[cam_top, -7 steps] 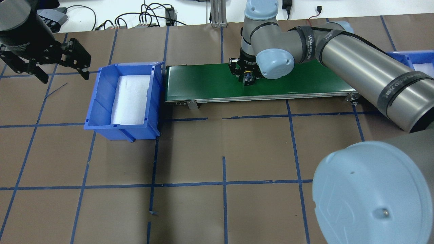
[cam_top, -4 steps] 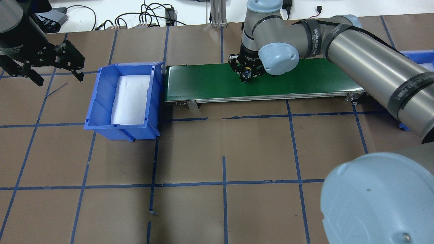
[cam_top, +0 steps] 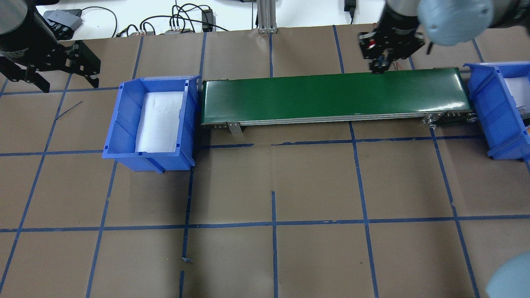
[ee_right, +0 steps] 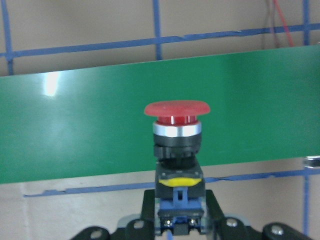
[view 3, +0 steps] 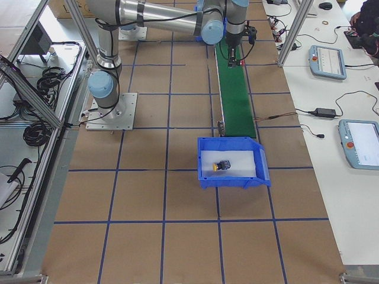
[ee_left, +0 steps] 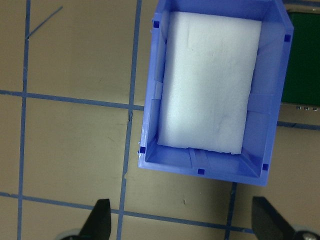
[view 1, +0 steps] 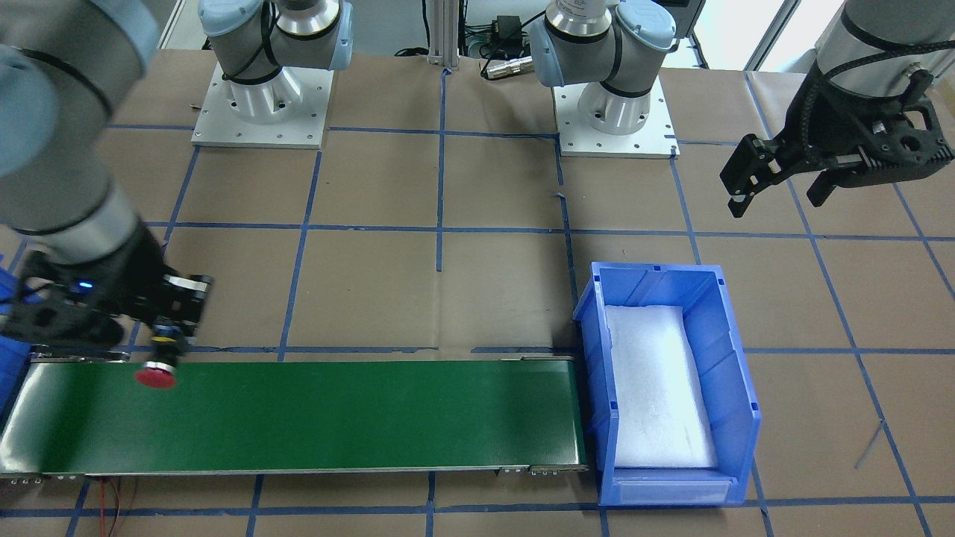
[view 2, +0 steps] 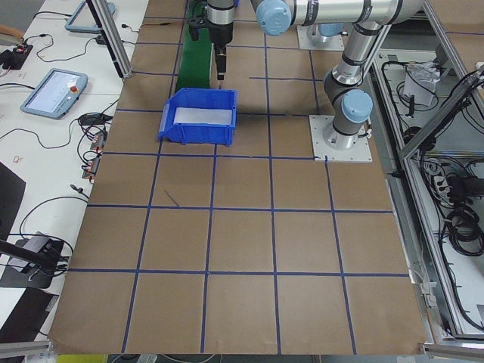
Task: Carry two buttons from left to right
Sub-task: 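Carry the red-capped button into the far blue bin with the right gripper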
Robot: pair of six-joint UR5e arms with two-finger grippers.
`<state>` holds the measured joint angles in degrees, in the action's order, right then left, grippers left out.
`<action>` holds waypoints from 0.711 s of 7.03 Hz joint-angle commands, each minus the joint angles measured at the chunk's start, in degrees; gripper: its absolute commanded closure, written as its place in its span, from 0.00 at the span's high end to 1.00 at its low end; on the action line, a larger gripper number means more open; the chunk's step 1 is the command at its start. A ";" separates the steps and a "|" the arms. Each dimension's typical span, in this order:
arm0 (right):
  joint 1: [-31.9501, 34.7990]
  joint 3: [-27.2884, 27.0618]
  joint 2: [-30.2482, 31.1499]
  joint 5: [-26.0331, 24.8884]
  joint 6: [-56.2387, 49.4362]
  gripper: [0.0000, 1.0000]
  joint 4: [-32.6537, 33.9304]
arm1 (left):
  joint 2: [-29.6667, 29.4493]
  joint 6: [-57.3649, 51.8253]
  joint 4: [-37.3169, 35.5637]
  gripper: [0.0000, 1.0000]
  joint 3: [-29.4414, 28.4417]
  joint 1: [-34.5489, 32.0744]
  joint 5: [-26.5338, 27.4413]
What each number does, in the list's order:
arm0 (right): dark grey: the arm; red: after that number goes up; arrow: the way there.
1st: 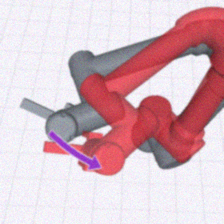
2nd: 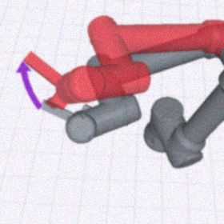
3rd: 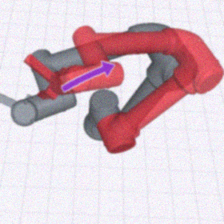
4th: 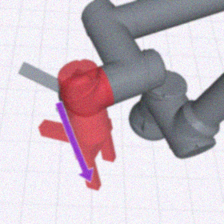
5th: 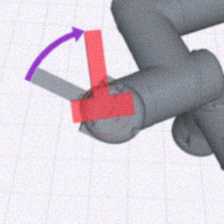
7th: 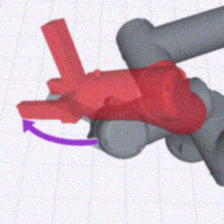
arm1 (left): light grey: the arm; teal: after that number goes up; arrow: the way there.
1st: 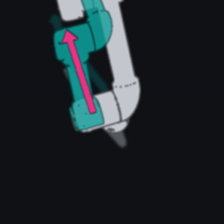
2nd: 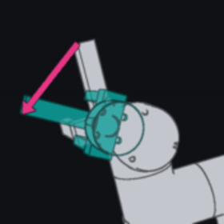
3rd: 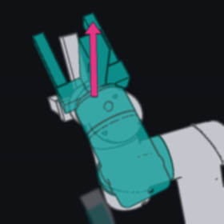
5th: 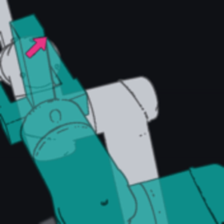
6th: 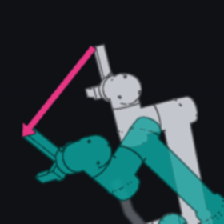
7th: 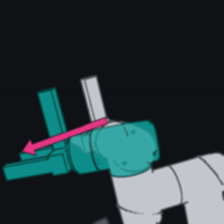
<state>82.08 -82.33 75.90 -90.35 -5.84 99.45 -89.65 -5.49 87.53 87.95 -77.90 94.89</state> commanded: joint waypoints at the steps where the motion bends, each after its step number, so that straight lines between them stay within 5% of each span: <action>1: -20.72 -0.02 3.21 -1.93 -28.04 0.03 -3.91 | 0.17 -0.05 -0.51 1.00 1.08 0.21 0.29; 2: -28.13 0.15 1.99 -1.76 -37.39 0.03 -2.69 | 0.35 -0.05 -0.17 1.00 1.08 0.30 0.29; 5: -34.61 0.24 -9.95 -1.23 -47.76 0.03 8.72 | 0.35 -0.05 1.32 1.00 1.08 0.03 0.38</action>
<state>49.29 -82.10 70.01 -91.72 -50.82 104.18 -89.31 -5.50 88.12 89.02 -77.85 95.16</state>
